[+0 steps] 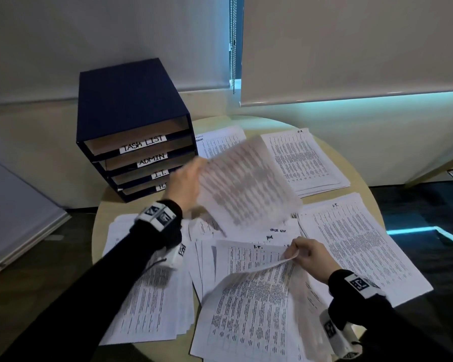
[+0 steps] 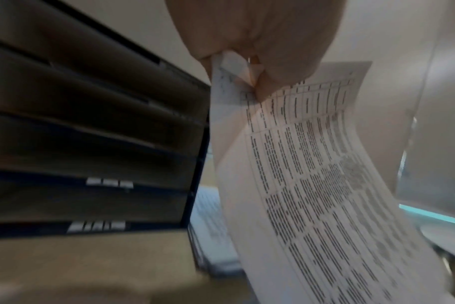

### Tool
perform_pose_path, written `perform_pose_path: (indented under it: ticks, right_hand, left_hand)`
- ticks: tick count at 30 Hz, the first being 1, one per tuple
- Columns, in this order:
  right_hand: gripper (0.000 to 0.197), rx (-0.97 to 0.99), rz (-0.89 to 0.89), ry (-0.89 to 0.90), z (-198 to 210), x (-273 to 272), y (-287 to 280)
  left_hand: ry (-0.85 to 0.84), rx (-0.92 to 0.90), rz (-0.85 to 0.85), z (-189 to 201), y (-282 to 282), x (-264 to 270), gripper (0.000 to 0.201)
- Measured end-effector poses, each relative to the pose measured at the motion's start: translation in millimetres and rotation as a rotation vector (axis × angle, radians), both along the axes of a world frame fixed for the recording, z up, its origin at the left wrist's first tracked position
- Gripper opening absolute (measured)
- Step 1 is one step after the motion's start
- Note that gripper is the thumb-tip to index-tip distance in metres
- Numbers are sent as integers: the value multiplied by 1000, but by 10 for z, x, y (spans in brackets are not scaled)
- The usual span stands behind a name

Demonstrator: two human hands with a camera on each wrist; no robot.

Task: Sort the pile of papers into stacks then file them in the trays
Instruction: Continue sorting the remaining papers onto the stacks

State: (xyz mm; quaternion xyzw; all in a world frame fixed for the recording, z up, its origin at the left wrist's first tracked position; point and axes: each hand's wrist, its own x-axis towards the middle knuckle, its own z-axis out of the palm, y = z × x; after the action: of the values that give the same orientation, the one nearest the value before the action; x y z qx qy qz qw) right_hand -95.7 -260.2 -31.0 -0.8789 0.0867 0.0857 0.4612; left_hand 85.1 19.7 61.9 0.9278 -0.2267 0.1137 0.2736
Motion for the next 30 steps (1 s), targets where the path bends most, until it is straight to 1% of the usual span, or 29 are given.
perform_pose_path:
  ticks: [2,4,6,7,9,10,11,12,14,15,17,18,19,20,21,23,24,26,27,28,30]
  right_hand:
    - [38,55,-6,10,86,-16,-11]
    - [36,114,-31,4,160,-33,-36]
    - [28,145,-36,4,236,-35,-78]
    - [23,165,-26,11,277,-29,-101]
    - [13,223,7,30,403,-4,-120]
    - [9,251,26,34,472,14,-120]
    - [10,279,46,35,553,38,-112]
    - [14,301,58,41,629,68,-100]
    - [10,315,77,59,707,167,-59]
    - [9,300,80,64,709,230,-37]
    - [13,259,91,84,606,354,-19]
    - [13,230,97,98,535,408,-1]
    - [14,183,101,111,446,453,21]
    - [17,120,100,124,344,494,45]
    - [21,40,93,135,261,523,79]
    - [26,-91,77,156,140,551,152]
    - [27,-124,71,169,91,551,184]
    - [25,-114,22,189,-3,523,222]
    - [24,-77,-32,177,-32,496,240]
    - [28,-28,-109,160,-72,463,254]
    - [42,57,-270,136,-151,387,290]
  left_hand:
    - [-121,-164,116,259,105,153,27]
    - [-132,-358,214,407,243,291,23]
    - [-28,-490,227,413,387,441,19]
    - [32,-530,191,391,443,498,20]
    - [167,-538,96,318,507,554,25]
    - [262,-494,54,280,502,535,26]
    - [371,-431,8,231,479,495,25]
    - [474,-330,-44,165,447,446,22]
    - [620,-86,-162,18,374,339,23]
    - [708,30,-205,-50,329,280,29]
    - [903,201,-249,-183,198,115,48]
    - [966,248,-264,-253,119,26,51]
    - [985,274,-278,-338,33,-67,49]
    - [960,301,-273,-444,-38,-139,46]
    - [897,336,-258,-559,-90,-187,43]
    - [760,384,-181,-762,-132,-234,34]
    - [712,372,-139,-838,-132,-244,29]
    - [636,303,-75,-890,-124,-298,16]
    - [602,274,-63,-906,-116,-323,13]
    - [577,257,-58,-909,-113,-349,12]
    - [557,238,-55,-921,-97,-377,15]
